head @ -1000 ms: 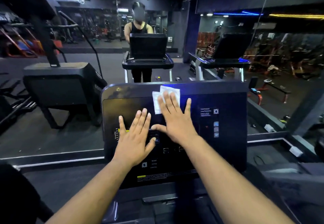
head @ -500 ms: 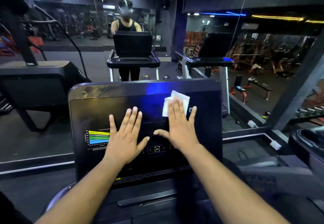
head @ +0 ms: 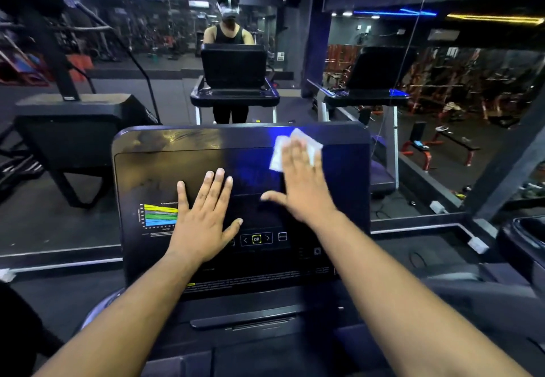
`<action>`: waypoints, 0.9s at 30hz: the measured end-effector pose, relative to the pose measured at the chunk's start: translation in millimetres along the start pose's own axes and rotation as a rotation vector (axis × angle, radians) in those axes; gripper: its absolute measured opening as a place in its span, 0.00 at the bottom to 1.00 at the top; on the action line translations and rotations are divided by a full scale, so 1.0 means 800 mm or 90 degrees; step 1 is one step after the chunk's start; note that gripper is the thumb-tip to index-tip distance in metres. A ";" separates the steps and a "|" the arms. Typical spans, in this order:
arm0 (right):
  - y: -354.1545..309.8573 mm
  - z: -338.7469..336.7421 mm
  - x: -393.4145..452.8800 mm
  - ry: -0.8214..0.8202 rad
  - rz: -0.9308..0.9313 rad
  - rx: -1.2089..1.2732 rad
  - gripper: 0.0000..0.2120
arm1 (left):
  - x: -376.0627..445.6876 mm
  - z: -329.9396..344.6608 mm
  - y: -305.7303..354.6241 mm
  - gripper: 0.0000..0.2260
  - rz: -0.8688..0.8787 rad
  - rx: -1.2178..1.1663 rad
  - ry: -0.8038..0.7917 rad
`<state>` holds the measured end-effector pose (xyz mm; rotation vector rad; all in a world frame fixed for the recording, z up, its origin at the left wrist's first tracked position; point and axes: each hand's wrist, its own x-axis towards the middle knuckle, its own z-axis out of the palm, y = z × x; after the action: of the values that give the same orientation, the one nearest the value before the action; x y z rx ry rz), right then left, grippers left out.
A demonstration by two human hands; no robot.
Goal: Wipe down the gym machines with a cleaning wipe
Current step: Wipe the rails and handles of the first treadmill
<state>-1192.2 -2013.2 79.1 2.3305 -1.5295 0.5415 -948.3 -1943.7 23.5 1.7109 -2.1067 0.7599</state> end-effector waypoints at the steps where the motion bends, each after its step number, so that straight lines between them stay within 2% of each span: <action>1: -0.001 0.007 -0.004 0.000 -0.034 -0.032 0.57 | 0.000 0.000 0.000 0.39 0.001 0.003 0.000; 4: 0.046 0.007 -0.013 0.028 -0.010 -0.072 0.55 | -0.001 0.000 -0.001 0.39 0.003 0.004 -0.002; 7: 0.099 -0.005 -0.029 0.038 0.198 -0.022 0.56 | -0.008 0.003 0.001 0.39 0.003 0.011 -0.010; 9: 0.091 -0.002 -0.041 0.029 0.276 0.017 0.58 | -0.016 0.007 0.004 0.39 0.001 0.006 -0.014; 11: 0.046 0.020 -0.063 -0.002 0.215 0.018 0.61 | -0.022 0.012 0.007 0.39 0.002 0.001 -0.005; 14: -0.029 0.071 -0.115 -0.052 -0.009 -0.037 0.61 | -0.035 0.015 0.007 0.40 0.009 -0.002 -0.006; 16: -0.033 0.087 -0.137 -0.051 -0.071 -0.057 0.59 | -0.041 0.015 0.006 0.40 0.013 -0.003 -0.005; 18: -0.003 0.089 -0.144 -0.037 -0.039 -0.080 0.57 | -0.053 0.016 0.002 0.40 0.016 -0.006 -0.020; 22: 0.066 0.074 -0.145 -0.023 0.217 -0.040 0.57 | -0.078 0.020 -0.002 0.40 0.008 0.001 -0.054; 24: 0.051 0.071 -0.142 -0.018 0.293 0.004 0.59 | -0.091 0.024 0.000 0.41 0.004 0.002 -0.057; 25: 0.029 0.074 -0.140 -0.024 0.281 0.022 0.61 | -0.095 0.025 0.002 0.41 0.002 0.002 -0.062; 27: -0.032 0.091 -0.148 -0.046 0.156 0.023 0.62 | -0.098 0.026 0.004 0.41 0.003 -0.004 -0.060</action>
<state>-1201.1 -1940.2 -41.9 2.2248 -1.8681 0.5505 -931.7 -1892.9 -37.8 1.7708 -2.1731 0.6858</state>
